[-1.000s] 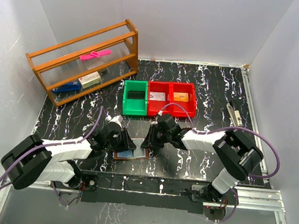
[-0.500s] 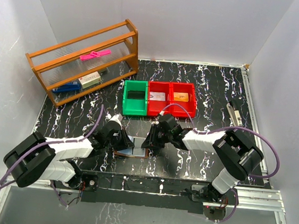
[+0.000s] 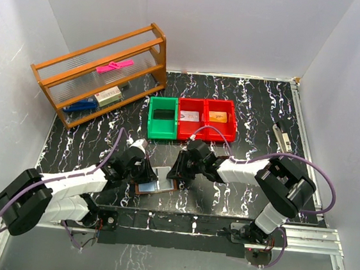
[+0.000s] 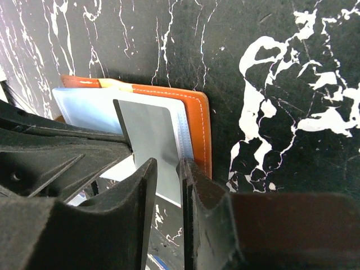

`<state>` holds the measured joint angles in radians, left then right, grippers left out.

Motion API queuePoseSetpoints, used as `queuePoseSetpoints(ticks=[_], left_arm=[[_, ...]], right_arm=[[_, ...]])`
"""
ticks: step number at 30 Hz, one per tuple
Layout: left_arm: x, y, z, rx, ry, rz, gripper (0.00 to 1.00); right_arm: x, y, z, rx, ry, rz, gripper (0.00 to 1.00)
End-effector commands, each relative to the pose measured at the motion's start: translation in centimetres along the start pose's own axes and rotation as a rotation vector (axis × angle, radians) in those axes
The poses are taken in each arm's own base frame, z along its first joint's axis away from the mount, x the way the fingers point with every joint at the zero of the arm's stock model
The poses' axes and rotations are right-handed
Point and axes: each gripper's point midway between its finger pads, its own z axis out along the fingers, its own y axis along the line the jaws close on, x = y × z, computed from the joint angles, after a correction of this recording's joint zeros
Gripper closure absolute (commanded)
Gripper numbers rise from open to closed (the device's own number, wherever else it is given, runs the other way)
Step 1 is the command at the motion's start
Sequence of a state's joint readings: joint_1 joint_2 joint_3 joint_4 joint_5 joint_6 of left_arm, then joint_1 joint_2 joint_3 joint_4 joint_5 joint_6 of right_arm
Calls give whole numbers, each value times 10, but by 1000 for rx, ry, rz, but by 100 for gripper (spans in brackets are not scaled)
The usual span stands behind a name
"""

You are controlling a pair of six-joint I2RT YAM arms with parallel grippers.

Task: Take the credit cards out of the card holder

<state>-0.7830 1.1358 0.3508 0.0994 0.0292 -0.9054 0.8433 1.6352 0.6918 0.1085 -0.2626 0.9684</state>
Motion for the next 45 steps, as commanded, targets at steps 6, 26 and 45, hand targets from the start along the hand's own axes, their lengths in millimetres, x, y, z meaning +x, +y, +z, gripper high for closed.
queuePoseSetpoints(ticks=[6, 26, 45], left_arm=[[-9, -22, -11, 63, -17, 25, 100], [-5, -4, -11, 4, -28, -30, 94], [9, 18, -3, 9, -42, -235, 62]], right_arm=[[15, -14, 7, 41, 42, -26, 77], [15, -15, 8, 52, 46, -17, 77], [28, -25, 9, 51, 80, 15, 78]])
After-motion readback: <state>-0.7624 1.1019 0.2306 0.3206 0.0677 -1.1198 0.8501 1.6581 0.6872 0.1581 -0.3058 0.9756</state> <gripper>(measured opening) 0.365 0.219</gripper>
